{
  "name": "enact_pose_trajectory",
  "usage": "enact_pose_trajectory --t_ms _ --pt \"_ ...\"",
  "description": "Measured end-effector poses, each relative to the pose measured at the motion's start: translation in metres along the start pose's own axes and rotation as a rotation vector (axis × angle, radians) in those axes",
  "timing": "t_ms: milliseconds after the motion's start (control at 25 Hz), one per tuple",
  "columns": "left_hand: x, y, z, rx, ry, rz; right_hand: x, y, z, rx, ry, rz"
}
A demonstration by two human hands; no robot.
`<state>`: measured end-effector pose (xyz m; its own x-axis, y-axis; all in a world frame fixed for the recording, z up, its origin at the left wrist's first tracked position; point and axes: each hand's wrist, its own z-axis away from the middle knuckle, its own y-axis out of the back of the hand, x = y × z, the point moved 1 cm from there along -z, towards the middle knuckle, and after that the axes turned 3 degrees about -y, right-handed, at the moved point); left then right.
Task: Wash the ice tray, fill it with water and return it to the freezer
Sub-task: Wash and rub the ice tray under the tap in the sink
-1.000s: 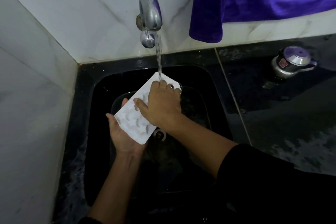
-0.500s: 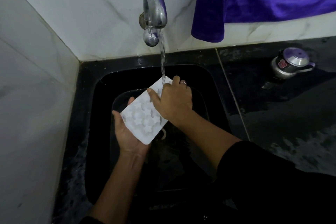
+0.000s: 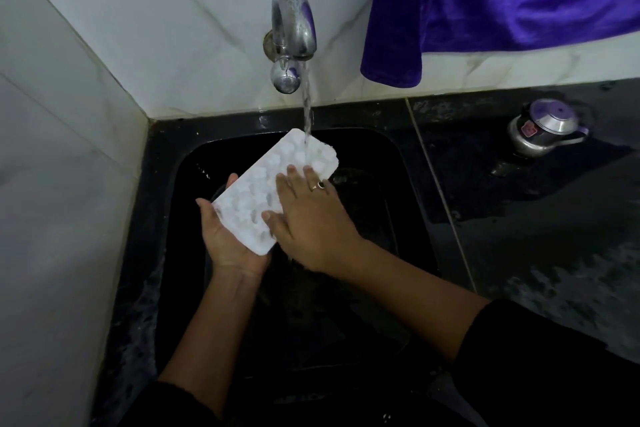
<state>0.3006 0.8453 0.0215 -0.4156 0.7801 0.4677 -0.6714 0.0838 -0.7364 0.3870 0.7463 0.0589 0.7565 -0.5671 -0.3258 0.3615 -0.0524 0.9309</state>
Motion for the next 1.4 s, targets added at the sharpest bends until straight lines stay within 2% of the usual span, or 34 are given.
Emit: enact_pose_trajectory --t_ms 120,240,320,480,560,640,720,760,880,960,1000,1080,1200,1400 --pt "0.001 0.007 -0.005 -0.008 0.064 -0.015 0.028 0.014 0.001 0.019 0.214 0.065" --pt "-0.001 0.004 -0.003 -0.062 0.161 -0.016 0.068 0.029 -0.008 0.058 0.283 0.065" --pt "-0.004 -0.008 -0.003 -0.086 0.18 -0.007 0.071 0.023 -0.007 0.063 0.185 0.036" --pt "-0.019 -0.016 0.002 -0.097 0.152 -0.071 0.041 -0.009 0.007 -0.049 -0.038 -0.12" --pt "-0.024 -0.016 0.007 -0.113 0.134 -0.097 0.05 -0.009 -0.004 -0.044 -0.092 -0.166" --pt "-0.024 -0.017 0.012 -0.144 0.121 -0.121 0.068 -0.002 -0.025 -0.013 -0.229 -0.231" --pt "-0.018 -0.012 0.014 -0.15 0.109 -0.139 0.084 0.004 -0.048 -0.014 -0.352 -0.36" --pt "-0.012 -0.006 0.013 -0.161 0.108 -0.132 0.088 0.005 -0.055 -0.015 -0.357 -0.44" --pt "0.011 0.038 0.004 -0.125 0.154 -0.055 0.094 0.006 -0.063 0.001 -0.314 -0.905" --pt "0.018 0.068 0.009 -0.175 0.209 -0.08 0.095 0.0 -0.062 -0.091 -0.305 -1.215" --pt "0.019 0.081 0.012 -0.221 0.223 -0.06 0.094 -0.004 -0.061 -0.137 -0.295 -1.287" --pt "0.023 0.096 0.01 -0.261 0.227 -0.067 0.089 -0.01 -0.061 -0.141 -0.283 -1.235" --pt "0.022 0.093 0.009 -0.352 0.249 -0.055 0.086 -0.011 -0.066 -0.039 -0.344 -1.111" --pt "0.023 0.085 0.003 -0.325 0.342 -0.005 0.084 0.018 -0.069 -0.238 -0.406 -0.939"
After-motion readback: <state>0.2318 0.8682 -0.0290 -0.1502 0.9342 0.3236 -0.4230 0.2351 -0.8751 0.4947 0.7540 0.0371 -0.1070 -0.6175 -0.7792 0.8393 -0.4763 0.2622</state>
